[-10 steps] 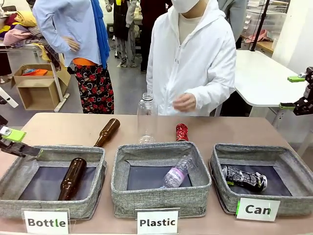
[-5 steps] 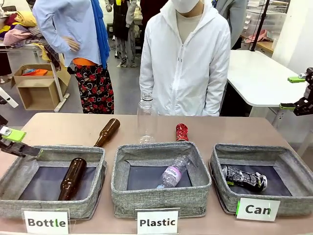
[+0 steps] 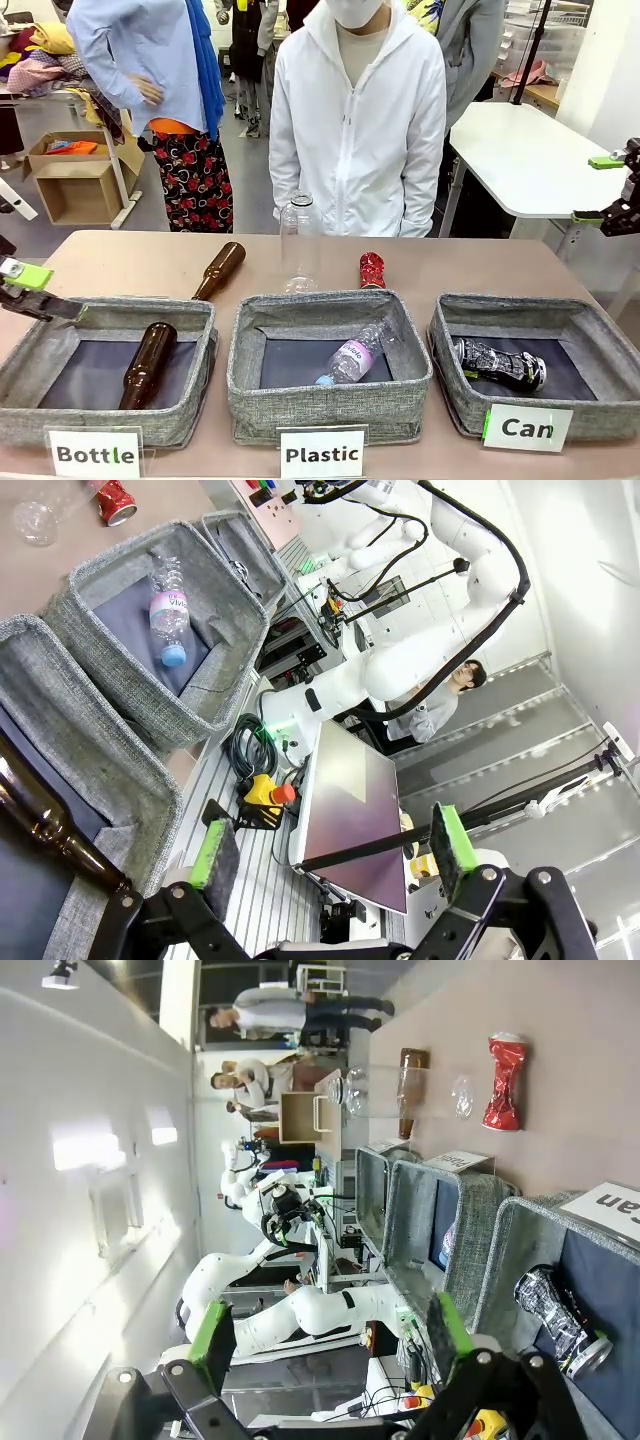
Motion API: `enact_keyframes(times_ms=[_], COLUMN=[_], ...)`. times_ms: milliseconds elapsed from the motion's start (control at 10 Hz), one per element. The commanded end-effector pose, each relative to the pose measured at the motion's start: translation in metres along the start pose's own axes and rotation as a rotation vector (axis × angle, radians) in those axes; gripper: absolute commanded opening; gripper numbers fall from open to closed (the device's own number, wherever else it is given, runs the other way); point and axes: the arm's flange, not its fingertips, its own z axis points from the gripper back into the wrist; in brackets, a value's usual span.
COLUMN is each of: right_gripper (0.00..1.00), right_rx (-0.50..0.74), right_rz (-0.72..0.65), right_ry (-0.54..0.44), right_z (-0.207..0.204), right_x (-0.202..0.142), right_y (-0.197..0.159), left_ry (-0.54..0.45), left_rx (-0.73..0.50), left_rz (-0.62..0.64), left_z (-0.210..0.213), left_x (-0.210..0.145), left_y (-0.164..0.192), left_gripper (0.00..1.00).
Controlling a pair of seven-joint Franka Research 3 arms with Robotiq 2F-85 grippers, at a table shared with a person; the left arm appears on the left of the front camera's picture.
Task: Sort the can waste into the basket.
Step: Pick up the can waste from the table and place it in the right Fabric basket.
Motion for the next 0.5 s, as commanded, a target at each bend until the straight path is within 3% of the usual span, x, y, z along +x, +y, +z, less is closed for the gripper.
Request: enact_keyframes(times_ms=[0,200,400], right_gripper=[1.0,1.0,1.0], right_rx=[0.0,-0.29,-0.567], right_rz=[0.0,-0.026,-0.057], right_ry=[0.0,0.063,0.054], right_z=[0.0,-0.054,-0.125], right_x=[0.0,0.027,0.044], right_y=[0.0,0.04,0.075], left_ry=[-0.001,-0.001,-0.001], left_rx=[-0.007,-0.007,-0.007], left_rz=[0.006,0.006,0.006], left_z=[0.001,0.001,0.001], left_x=[-0.002,-0.002,-0.002], left_y=[-0.003,-0.003,-0.003], left_gripper=[1.0,1.0,1.0])
